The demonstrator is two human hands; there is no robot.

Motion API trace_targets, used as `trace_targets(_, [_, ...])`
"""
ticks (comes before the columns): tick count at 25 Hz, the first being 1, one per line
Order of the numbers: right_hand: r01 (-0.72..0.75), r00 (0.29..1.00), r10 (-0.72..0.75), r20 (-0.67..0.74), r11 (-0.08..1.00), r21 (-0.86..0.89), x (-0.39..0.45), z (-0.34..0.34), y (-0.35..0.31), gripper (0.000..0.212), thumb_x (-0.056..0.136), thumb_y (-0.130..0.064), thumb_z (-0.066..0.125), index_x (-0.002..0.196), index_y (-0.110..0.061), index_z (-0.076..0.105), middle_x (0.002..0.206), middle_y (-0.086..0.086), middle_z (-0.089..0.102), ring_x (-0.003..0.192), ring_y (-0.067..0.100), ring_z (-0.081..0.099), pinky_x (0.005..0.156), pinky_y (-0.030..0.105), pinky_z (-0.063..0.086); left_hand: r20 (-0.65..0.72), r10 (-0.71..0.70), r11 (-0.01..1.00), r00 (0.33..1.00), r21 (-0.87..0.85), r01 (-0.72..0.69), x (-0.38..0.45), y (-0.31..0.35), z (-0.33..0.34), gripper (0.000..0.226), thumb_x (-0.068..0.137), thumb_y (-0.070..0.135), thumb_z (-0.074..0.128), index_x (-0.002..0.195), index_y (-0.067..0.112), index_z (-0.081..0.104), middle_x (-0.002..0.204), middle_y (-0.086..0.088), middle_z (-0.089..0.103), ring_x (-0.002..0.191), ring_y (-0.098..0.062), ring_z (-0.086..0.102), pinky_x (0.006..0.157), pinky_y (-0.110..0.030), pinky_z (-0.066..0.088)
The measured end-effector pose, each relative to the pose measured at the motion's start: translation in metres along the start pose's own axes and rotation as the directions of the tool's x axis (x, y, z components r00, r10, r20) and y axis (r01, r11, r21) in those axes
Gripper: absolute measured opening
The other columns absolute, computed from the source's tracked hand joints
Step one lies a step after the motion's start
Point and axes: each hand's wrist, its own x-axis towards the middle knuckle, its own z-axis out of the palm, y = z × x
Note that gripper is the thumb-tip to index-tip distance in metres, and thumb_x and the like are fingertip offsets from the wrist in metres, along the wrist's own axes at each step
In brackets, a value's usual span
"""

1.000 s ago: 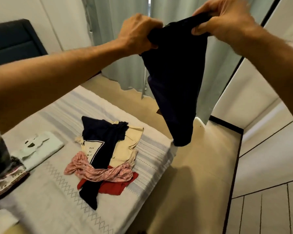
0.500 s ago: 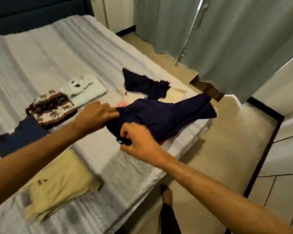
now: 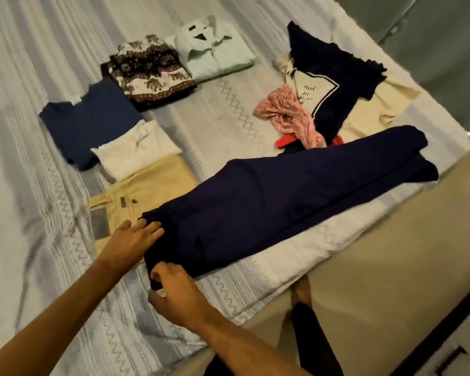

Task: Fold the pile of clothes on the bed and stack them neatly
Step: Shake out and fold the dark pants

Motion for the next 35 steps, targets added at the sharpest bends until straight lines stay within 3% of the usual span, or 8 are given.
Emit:
trace_targets(4, [-0.147, 0.95, 0.22, -0.22, 0.941, 0.304, -0.011, -0.029, 0.041, 0.014, 0.094, -0.015, 0.064, 0.107, -0.017, 0.065, 0.1, 0.004, 0.071, 0.092, 0.014, 0.066, 0.082, 0.033, 0.056, -0.001, -0.206, 0.955, 0.979, -0.218, 0.201, -0.012, 0.053, 0.003, 0.047, 0.064, 0.005, 0.085, 0.106, 0.017, 0.068, 0.103, -0.003, 0.068, 0.088, -0.03, 0.057, 0.068, -0.043, 0.045])
trace_targets(9, [-0.098, 0.538, 0.822, -0.188, 0.283, 0.954, -0.007, -0.156, 0.141, 0.021, 0.1, -0.015, 0.062, 0.119, -0.007, 0.066, 0.124, 0.02, 0.069, 0.107, 0.028, 0.068, 0.091, 0.043, 0.057, -0.068, 0.014, 0.928, 0.998, -0.37, -0.039, 0.04, 0.145, -0.001, 0.031, 0.09, 0.038, 0.066, 0.119, 0.028, 0.058, 0.109, 0.008, 0.062, 0.092, -0.017, 0.055, 0.074, -0.035, 0.046])
trace_targets(14, [-0.122, 0.388, 0.901, -0.194, 0.259, 0.958, -0.004, -0.222, 0.203, 0.02, 0.096, -0.025, 0.073, 0.112, -0.016, 0.065, 0.131, 0.015, 0.061, 0.123, 0.03, 0.058, 0.103, 0.044, 0.053, 0.239, -0.117, 0.961, 0.964, -0.218, 0.171, 0.102, 0.202, 0.033, 0.062, 0.086, 0.04, 0.077, 0.14, 0.025, 0.049, 0.129, -0.003, 0.053, 0.113, -0.03, 0.052, 0.078, -0.05, 0.053])
trace_targets(18, [-0.078, 0.464, 0.883, -0.074, 0.124, 0.989, 0.002, -0.254, 0.226, 0.041, 0.093, -0.026, 0.076, 0.13, -0.013, 0.062, 0.12, 0.007, 0.06, 0.111, 0.024, 0.06, 0.088, 0.037, 0.054, 0.248, -0.145, 0.975, 0.958, -0.131, 0.181, 0.107, 0.211, 0.045, 0.053, 0.066, 0.019, 0.092, 0.113, 0.017, 0.067, 0.102, -0.011, 0.06, 0.085, -0.035, 0.056, 0.054, -0.052, 0.055])
trace_targets(24, [-0.083, 0.608, 0.794, -0.008, 0.073, 0.994, -0.01, -0.292, 0.257, 0.031, 0.082, -0.018, 0.086, 0.107, -0.017, 0.068, 0.079, -0.005, 0.063, 0.053, 0.006, 0.048, 0.044, 0.022, 0.036, 0.208, -0.019, 0.986, 0.978, -0.156, 0.052, 0.09, 0.203, 0.042, 0.073, 0.051, 0.008, 0.099, 0.111, 0.021, 0.058, 0.105, -0.007, 0.056, 0.089, -0.031, 0.062, 0.065, -0.06, 0.061])
trace_targets(27, [-0.198, 0.602, 0.798, 0.018, 0.128, 0.972, -0.041, -0.289, 0.268, 0.035, 0.08, -0.013, 0.086, 0.109, -0.009, 0.068, 0.078, 0.005, 0.067, 0.056, 0.012, 0.058, 0.048, 0.024, 0.048, 0.241, -0.029, 0.992, 0.97, -0.115, 0.059, 0.077, 0.204, 0.035, 0.073, 0.045, 0.001, 0.096, 0.107, 0.018, 0.063, 0.105, -0.007, 0.058, 0.089, -0.031, 0.065, 0.07, -0.064, 0.059])
trace_targets(30, [-0.304, 0.601, 0.797, 0.057, 0.162, 0.939, -0.055, -0.302, 0.28, 0.038, 0.085, -0.013, 0.083, 0.117, -0.001, 0.068, 0.103, 0.019, 0.076, 0.077, 0.022, 0.07, 0.067, 0.034, 0.062, 0.159, -0.087, 0.988, 0.983, -0.112, 0.106, 0.086, 0.22, 0.025, 0.018, 0.085, 0.028, 0.071, 0.098, 0.02, 0.062, 0.091, -0.002, 0.059, 0.079, -0.027, 0.063, 0.07, -0.048, 0.05])
trace_targets(35, [-0.121, 0.668, 0.742, 0.046, 0.047, 0.992, -0.039, -0.374, 0.304, 0.044, 0.088, -0.019, 0.078, 0.13, -0.015, 0.066, 0.125, 0.008, 0.073, 0.111, 0.026, 0.07, 0.086, 0.043, 0.062, -0.021, 0.004, 0.977, 1.0, -0.214, -0.009, 0.192, 0.291, -0.006, 0.02, 0.101, 0.038, 0.049, 0.106, 0.024, 0.063, 0.097, 0.004, 0.059, 0.083, -0.019, 0.056, 0.07, -0.036, 0.049])
